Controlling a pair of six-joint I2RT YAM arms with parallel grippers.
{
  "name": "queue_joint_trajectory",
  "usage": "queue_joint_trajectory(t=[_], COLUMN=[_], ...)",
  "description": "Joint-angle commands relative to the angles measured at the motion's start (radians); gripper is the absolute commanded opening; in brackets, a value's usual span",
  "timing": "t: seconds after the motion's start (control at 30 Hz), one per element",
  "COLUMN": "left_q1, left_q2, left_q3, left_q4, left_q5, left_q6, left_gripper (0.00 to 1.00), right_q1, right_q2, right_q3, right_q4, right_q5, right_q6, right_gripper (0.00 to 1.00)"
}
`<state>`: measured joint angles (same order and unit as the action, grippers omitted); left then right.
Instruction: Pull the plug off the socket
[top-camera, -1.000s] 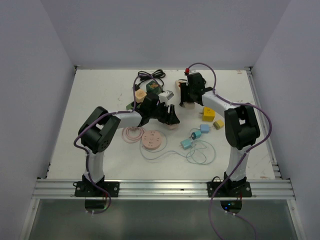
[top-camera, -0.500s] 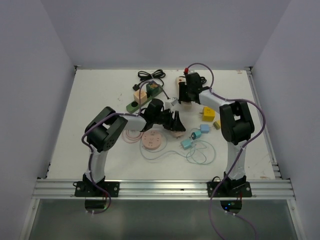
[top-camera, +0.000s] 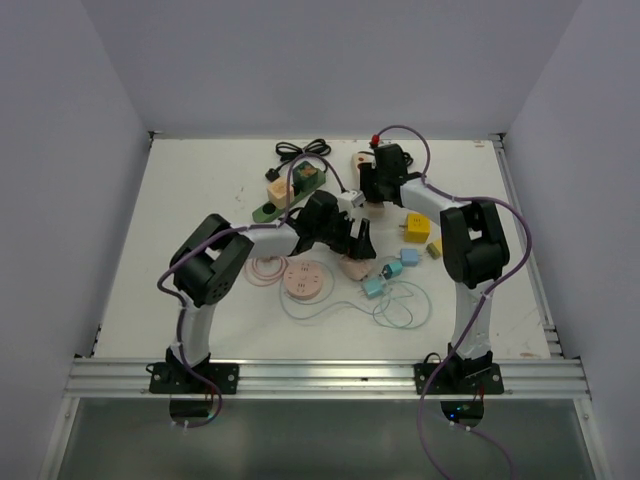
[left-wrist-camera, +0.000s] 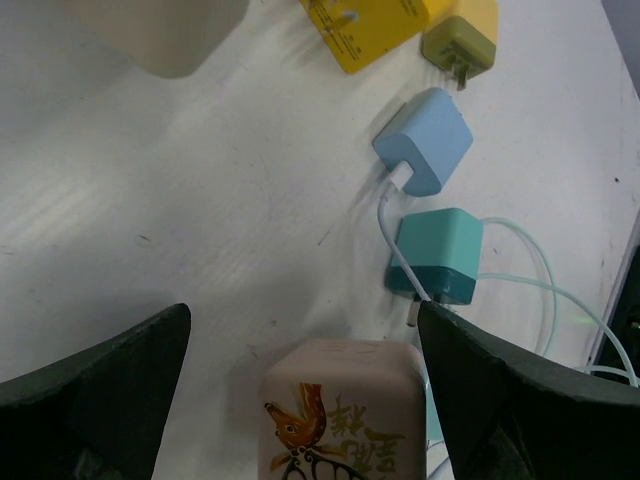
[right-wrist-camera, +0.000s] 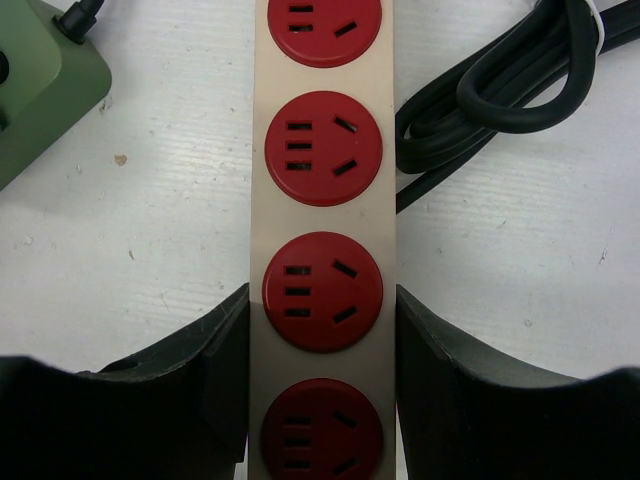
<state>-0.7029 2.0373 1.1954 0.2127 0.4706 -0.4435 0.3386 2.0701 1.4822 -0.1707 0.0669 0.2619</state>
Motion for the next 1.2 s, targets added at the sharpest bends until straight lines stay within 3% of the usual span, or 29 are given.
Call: queue_joint_trajectory(t=[0.0, 0.13, 0.23, 0.6, 0.73, 0.9, 1.07, 1.17], left_q1=[0.003, 0.022, 0.040, 0.080, 0.085, 0.195, 0.260, 0.263], left_q2=[-0.075, -0.114, -0.153, -0.310, -0.397, -0.494, -0.549, -0.566], left_q3=[0.082, 0.101, 0.069, -0.066, -0.010, 0.067, 0.180, 0.161], left_q4=[-0.137, -0.199, -0.202, -0.118, -0.192, -0.377, -0.551, -0.546], left_q5=[-0.121, -0.182, -0.191, -0.214, -0.314, -0.342, -0.460, -0.521], left_q6=[0.098, 0.152, 0.166, 0.132, 0.172, 0.166, 0.256, 0.292], left_gripper=[0.99, 0.98, 0.98, 0.98, 0.98, 0.99, 1.00, 1.00], right_q1=[-0.016, -0.021, -0.024, -0.024, -0.024, -0.026, -0.026, -0.024], right_q2=[0.019, 0.030, 0.031, 0.054, 0.045, -0.001, -0.077, -0.111], right_q3=[0.015, 0.015, 0.015, 0.018, 0.009, -0.005, 0.001, 0.006], right_q4=[0.036, 0.034, 0.036, 0.031, 0.027, 0.025, 0.010, -0.007], right_q5=[0.002, -0.004, -0.009, -0.019, 0.002, 0.007, -0.033, -0.064], right_q6=[-0.009, -0.009, -0.003, 0.007, 0.005, 0.005, 0.016, 0.042], right_gripper=[0.22, 0.41, 0.49, 0.66, 0.89, 0.94, 0.95, 0.95])
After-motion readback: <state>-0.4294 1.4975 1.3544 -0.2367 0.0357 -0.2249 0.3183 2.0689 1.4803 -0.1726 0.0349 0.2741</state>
